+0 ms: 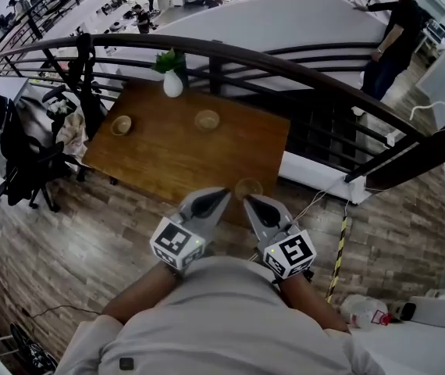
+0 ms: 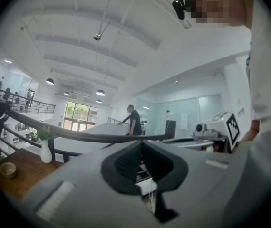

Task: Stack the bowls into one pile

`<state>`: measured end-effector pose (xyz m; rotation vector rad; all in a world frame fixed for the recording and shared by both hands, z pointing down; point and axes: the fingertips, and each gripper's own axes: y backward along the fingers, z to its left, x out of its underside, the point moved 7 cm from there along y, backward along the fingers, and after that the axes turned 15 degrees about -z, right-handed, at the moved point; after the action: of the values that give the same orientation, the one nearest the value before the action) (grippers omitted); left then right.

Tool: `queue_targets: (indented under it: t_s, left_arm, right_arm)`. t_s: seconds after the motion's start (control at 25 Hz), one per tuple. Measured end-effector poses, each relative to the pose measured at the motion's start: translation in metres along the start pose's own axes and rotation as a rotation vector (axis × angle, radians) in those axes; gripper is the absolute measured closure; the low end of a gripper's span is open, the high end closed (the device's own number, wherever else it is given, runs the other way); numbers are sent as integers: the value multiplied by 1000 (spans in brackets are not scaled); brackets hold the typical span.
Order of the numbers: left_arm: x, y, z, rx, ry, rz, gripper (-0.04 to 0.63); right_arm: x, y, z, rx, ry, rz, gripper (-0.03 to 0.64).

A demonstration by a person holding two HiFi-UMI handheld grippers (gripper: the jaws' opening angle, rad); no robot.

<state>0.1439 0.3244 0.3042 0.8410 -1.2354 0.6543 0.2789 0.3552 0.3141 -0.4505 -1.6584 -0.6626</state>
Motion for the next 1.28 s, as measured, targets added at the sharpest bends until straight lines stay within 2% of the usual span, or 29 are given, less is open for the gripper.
queue_targets:
  t_s: [0.24, 0.6, 1.0, 1.28]
  left_arm:
    - [0, 15, 34, 24, 37, 15, 591]
    - [14, 9, 62, -7, 62, 31, 591]
    - [21, -45, 75, -62, 36, 27, 591]
    - [30, -101, 85, -105, 21, 20, 591]
  right_arm:
    - [13, -30, 12, 43, -11, 19, 611]
    - [28, -55, -3, 15, -20, 46, 611]
    - [16, -68, -69, -43, -20, 39, 611]
    - [10, -72, -134, -71, -30, 36, 611]
